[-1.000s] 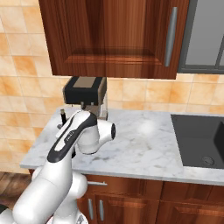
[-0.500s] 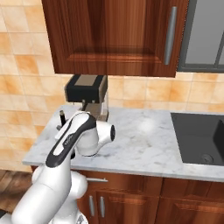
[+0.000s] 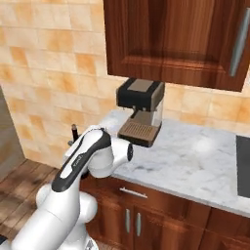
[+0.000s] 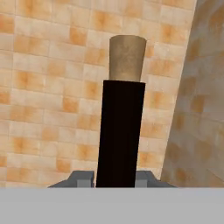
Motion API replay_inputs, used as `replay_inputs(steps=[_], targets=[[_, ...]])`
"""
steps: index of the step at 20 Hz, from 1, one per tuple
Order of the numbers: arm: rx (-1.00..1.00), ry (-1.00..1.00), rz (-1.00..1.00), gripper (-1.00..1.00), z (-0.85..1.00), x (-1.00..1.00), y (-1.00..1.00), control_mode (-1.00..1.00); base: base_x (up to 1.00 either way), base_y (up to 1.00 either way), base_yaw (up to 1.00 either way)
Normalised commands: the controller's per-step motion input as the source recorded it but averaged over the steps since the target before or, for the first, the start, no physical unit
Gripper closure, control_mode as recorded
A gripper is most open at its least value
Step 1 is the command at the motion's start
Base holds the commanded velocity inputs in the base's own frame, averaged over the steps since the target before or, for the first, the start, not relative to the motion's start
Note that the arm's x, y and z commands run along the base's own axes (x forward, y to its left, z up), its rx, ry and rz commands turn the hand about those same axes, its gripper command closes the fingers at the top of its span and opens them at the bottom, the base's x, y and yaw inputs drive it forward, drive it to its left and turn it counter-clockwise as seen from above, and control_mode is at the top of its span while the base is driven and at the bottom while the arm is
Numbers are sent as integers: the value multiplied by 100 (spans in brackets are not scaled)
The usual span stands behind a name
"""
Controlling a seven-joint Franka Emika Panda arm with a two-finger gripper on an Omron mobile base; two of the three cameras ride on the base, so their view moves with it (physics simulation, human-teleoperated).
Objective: Place the drinks on the dining counter in a tight cluster.
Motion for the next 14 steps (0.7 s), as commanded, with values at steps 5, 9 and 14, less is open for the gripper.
replay_inputs(steps=[5, 9, 14], targets=[[0, 0, 0, 100, 0, 0, 0, 100, -9, 3, 99], [0, 0, 0, 100, 0, 0, 0, 100, -5, 0, 100], [0, 0, 0, 100, 0, 0, 0, 100, -2, 0, 100]])
